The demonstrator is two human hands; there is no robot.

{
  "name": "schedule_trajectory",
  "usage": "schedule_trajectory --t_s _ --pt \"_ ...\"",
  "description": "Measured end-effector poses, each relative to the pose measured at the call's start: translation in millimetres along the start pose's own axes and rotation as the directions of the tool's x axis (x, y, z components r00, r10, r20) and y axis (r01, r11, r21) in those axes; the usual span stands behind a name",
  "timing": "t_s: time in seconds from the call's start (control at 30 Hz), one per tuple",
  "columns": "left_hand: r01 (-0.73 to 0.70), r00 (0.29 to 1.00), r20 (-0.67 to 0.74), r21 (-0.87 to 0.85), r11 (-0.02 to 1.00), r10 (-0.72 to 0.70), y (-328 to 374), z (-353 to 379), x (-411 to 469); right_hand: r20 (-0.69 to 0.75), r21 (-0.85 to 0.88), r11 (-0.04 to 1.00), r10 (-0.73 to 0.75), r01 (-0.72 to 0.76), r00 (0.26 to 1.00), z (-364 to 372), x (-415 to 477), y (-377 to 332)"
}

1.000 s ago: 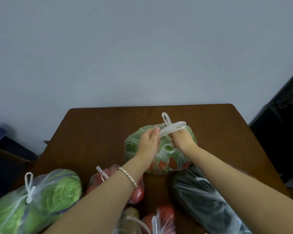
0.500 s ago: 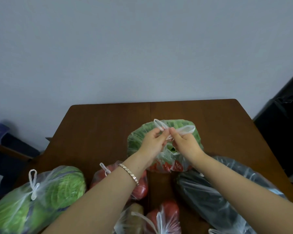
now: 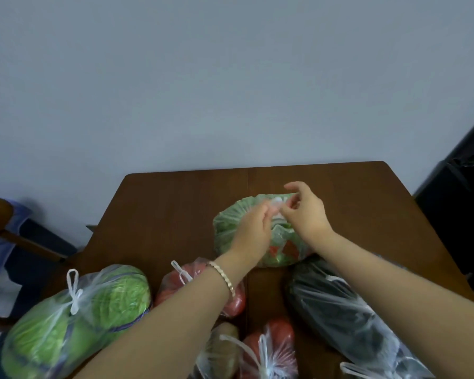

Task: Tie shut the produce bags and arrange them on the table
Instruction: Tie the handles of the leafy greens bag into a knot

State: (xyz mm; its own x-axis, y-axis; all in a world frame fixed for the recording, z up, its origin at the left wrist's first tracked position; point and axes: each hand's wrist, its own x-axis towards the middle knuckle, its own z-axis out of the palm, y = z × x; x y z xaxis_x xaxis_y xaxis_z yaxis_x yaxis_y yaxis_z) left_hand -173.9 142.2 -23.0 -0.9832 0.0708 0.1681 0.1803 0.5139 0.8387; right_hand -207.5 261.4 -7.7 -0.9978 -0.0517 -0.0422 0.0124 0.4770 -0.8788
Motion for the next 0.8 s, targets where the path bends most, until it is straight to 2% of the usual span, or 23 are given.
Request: schedule_trajectory --t_s 0.1,0.2,0.33,0.4,0.5,0.67,0.8 --pt "-0.007 0.991 -0.133 -0.113 0.994 -0.008 27.3 -14.1 16.6 0.095 -0.116 0.981 -0.145 0.156 0.985 -14.6 2.9 -23.3" --pt "-0.034 0.983 -0.185 -0.208 0.978 -0.005 50.1 -28.8 19.0 0.162 -0.079 0.975 -0.194 0.209 0.967 -33.4 -7.2 -48.9" --pt "0.022 0.98 -0.189 -0.238 0.971 -0.069 75.4 -46.0 -3.0 0.251 0.159 0.955 -0.285 0.251 0.925 -57.4 -39.1 -71.4" --pt "0.092 0.981 -0.134 -0.333 0.938 -0.144 85.0 -52.2 -17.7 0.335 0.309 0.924 -0.326 0.224 0.884 -66.1 -56.1 -76.4" --pt "0.193 0.971 -0.042 -0.439 0.878 -0.234 93.5 -54.4 -45.6 0.394 0.369 0.895 -0.394 0.25 0.831 -73.8 -82.9 -70.5" --pt "0.374 0.918 0.045 -0.434 0.82 -0.395 87.0 -27.7 -90.0 0.344 0.296 0.936 -0.29 0.19 0.893 -59.8 -126.2 -34.0" --pt "0.508 0.839 0.102 -0.503 0.699 -0.535 71.9 -0.5 -123.2 0.303 0.317 0.947 -0.157 0.056 0.94 -43.5 -160.5 0.1"
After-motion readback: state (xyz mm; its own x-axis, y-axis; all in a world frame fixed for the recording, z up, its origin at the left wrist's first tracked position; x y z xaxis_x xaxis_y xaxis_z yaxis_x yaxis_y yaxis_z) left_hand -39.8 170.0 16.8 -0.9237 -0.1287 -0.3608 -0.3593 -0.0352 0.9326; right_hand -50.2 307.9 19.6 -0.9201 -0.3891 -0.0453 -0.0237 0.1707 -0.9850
